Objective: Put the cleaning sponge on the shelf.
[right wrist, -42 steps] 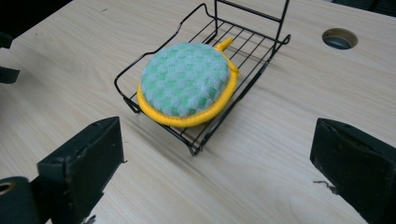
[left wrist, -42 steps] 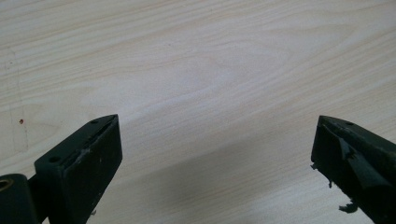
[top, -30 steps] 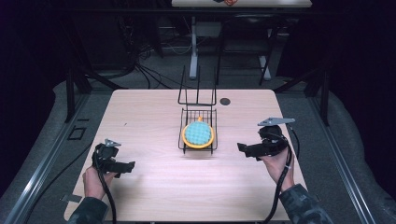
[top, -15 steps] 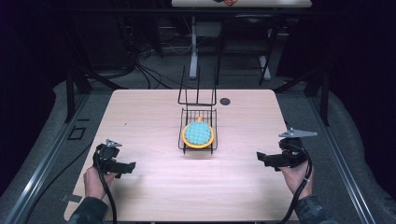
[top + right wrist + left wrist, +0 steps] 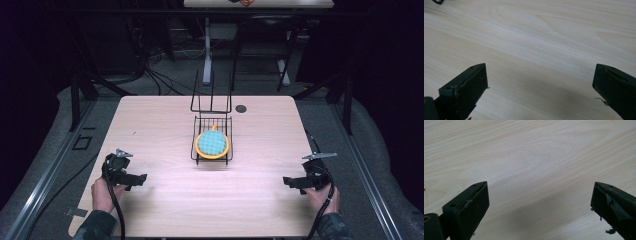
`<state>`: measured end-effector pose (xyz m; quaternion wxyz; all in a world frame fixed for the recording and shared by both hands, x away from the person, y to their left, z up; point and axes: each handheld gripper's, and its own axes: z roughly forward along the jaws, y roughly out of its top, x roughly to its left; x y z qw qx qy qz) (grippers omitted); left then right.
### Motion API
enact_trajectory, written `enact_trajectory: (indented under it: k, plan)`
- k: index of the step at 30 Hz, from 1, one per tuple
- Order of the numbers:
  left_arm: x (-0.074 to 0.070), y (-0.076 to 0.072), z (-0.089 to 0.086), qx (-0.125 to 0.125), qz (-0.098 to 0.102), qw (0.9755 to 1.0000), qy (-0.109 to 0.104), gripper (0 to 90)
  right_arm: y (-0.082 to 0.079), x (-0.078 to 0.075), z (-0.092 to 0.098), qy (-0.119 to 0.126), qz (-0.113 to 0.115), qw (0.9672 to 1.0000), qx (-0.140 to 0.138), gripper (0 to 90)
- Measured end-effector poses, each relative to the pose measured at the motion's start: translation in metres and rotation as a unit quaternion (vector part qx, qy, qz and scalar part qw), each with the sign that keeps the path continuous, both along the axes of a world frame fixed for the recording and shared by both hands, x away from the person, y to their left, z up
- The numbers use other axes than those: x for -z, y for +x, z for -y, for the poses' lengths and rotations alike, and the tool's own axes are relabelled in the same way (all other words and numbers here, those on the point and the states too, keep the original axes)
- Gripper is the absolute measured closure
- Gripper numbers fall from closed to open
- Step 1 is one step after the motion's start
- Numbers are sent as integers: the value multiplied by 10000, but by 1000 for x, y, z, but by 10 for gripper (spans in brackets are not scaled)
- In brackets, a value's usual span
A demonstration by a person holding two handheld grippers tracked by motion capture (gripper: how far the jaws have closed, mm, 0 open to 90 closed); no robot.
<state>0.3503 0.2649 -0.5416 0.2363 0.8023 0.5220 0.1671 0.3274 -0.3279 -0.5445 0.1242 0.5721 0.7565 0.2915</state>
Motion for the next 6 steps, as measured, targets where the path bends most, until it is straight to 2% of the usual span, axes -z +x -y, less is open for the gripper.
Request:
enact_trajectory:
  k: [3, 6]
  plan:
    - [0, 0, 0, 4, -3, 10000, 6, 18, 1, 0, 3, 22, -43, 10000, 34, 0]
    - [-1, -1, 1, -3, 18, 10000, -9, 18, 0, -2, 3, 37, 13, 10000, 10, 0]
